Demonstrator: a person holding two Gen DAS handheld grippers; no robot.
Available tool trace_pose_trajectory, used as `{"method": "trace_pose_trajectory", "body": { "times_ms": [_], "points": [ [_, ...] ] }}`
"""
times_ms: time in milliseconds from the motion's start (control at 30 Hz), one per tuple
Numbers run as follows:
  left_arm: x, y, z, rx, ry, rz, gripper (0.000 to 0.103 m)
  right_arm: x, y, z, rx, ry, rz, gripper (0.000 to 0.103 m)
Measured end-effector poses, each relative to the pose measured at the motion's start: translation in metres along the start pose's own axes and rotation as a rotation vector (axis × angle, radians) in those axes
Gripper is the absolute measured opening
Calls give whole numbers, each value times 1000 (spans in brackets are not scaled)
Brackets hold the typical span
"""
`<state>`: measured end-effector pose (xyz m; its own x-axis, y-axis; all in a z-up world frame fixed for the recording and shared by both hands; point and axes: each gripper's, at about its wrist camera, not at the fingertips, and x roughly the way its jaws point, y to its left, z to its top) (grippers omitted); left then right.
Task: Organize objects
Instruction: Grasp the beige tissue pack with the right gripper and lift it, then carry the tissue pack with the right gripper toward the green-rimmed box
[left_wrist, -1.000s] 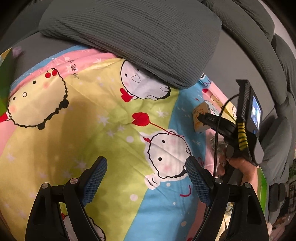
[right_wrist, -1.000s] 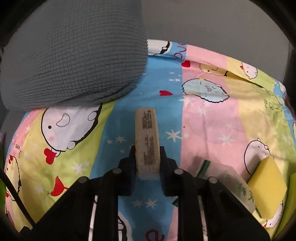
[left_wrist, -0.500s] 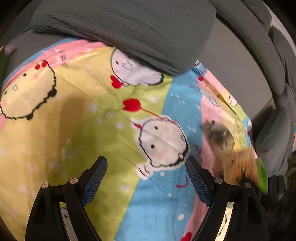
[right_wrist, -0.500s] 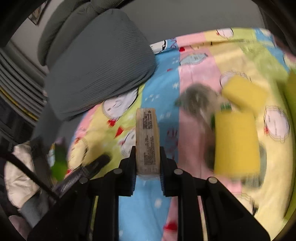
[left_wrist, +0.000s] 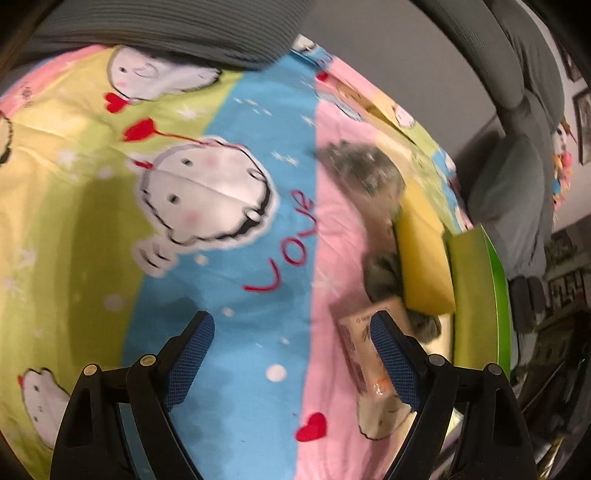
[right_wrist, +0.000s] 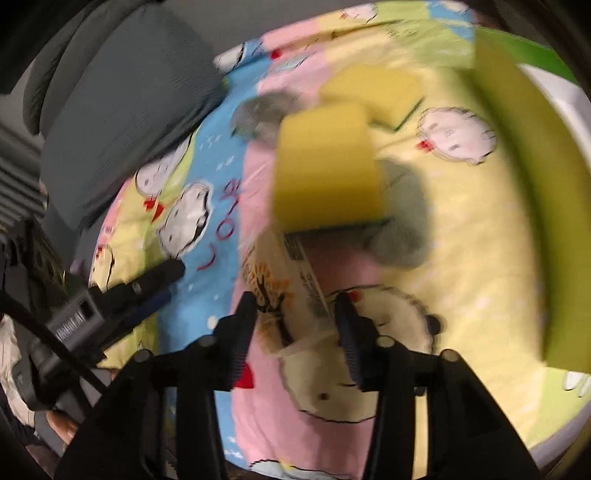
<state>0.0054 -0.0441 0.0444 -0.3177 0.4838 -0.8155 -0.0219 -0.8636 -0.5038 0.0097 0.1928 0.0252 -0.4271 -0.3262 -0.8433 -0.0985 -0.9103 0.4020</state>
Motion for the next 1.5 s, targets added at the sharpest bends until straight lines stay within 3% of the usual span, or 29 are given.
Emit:
{"method": "trace_pose_trajectory", "body": {
  "times_ms": [100, 267, 367, 400, 467, 667, 800, 833, 1067, 1333, 1500],
  "points": [
    [5, -10, -6, 17, 36, -31, 86, -17, -9, 4, 8, -59, -9, 49],
    [18, -32, -18, 65, 117, -101, 86, -25, -21, 8, 37, -78, 114, 48],
    [27, -45, -25, 120, 159, -96, 83, -22, -23, 10, 43, -67, 158, 36],
    [27, -47, -27, 125, 158, -92, 80, -20, -25, 11, 56, -60, 170, 26],
    [28, -52, -30, 155, 160, -87, 66, -16, -25, 14, 67, -55, 181, 18],
    [33, -54, -30, 166, 165, -91, 47, -3, -20, 13, 52, 6, 190, 24],
    [37, -54, -30, 168, 172, -107, 43, 14, -24, 13, 65, 72, 188, 41],
    [37, -55, -31, 175, 170, -107, 43, 18, -24, 13, 61, 90, 187, 41],
    [25, -64, -35, 246, 96, -68, 43, 27, -17, 11, 12, 93, 168, 40],
    [-19, -89, -38, 357, -90, -124, 43, -26, 2, 4, -59, -106, 202, 40],
    [-36, -96, -40, 397, -155, -168, 43, -55, 7, 0, -74, -211, 194, 40]
  ]
}}
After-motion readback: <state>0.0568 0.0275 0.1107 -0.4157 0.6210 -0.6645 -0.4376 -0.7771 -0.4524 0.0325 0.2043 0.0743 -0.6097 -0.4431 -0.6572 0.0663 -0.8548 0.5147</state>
